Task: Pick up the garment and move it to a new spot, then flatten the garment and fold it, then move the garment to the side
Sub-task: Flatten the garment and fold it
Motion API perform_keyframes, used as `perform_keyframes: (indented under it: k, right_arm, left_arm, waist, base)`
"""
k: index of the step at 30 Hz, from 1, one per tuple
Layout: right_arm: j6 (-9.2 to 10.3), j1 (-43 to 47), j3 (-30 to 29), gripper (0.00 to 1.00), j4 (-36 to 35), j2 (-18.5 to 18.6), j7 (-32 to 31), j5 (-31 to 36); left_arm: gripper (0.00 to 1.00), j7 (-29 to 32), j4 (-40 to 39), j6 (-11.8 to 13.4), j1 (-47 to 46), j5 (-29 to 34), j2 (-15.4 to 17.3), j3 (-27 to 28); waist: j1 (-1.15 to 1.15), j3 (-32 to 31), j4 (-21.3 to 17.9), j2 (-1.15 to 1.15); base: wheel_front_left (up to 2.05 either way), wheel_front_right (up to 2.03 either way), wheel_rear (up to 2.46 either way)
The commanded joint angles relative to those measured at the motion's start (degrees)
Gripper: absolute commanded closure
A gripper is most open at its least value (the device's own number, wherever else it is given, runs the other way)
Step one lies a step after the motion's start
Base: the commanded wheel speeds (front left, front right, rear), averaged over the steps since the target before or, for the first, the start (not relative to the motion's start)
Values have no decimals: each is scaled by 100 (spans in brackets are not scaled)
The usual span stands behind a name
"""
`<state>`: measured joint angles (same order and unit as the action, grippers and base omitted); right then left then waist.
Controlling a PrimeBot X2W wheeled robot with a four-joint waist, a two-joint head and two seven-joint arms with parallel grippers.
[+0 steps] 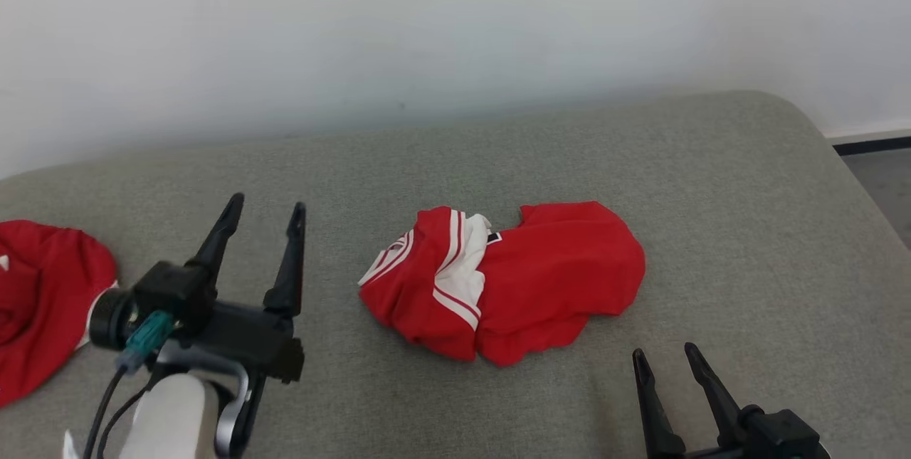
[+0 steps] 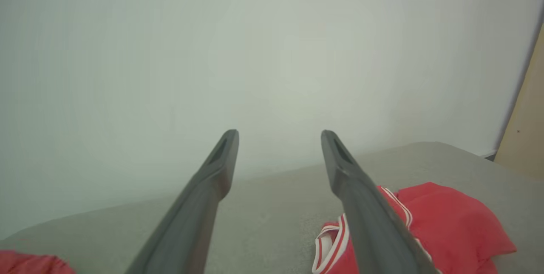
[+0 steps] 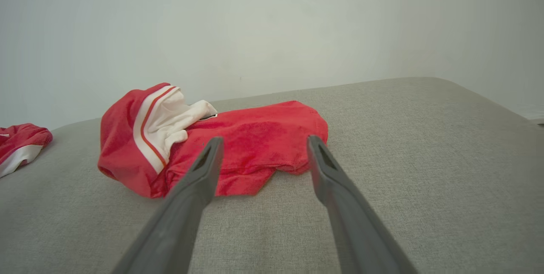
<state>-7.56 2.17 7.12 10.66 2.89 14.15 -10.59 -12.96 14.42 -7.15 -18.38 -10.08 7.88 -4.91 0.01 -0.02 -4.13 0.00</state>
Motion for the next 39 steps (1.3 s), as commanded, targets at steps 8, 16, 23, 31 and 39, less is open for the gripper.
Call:
perform_keyframes:
  k: [8,16,23,31,39]
  right_arm:
    - [15,-229,-19,0,98,-2,71,-133]
    - [15,-426,-1,0,190,-1,105,-253]
    - [15,-498,-37,0,72,-3,109,-320]
    - [15,-477,-128,0,-43,-3,101,-291]
    - [15,-333,-136,0,8,-1,101,-237]
  left_arm:
    - [0,467,531,-22,-1107,-189,79,-1054]
    - [0,1054,1395,-25,-1434,-439,179,-1872]
    - [0,1226,1869,32,-1317,-358,329,-2049]
    - [100,871,2165,52,-1613,-521,255,-1971]
    - [100,259,1932,178,-2206,-664,397,-1602]
  waist:
    - [-1,499,-786,0]
    - [-1,793,-1195,0]
    - [-1,944,-1308,0]
    - [-1,938,-1193,0]
    - [-1,671,-704,0]
  base:
    - [0,0,0]
    - [0,0,0]
    - [0,0,0]
    - [0,0,0]
    - [0,0,0]
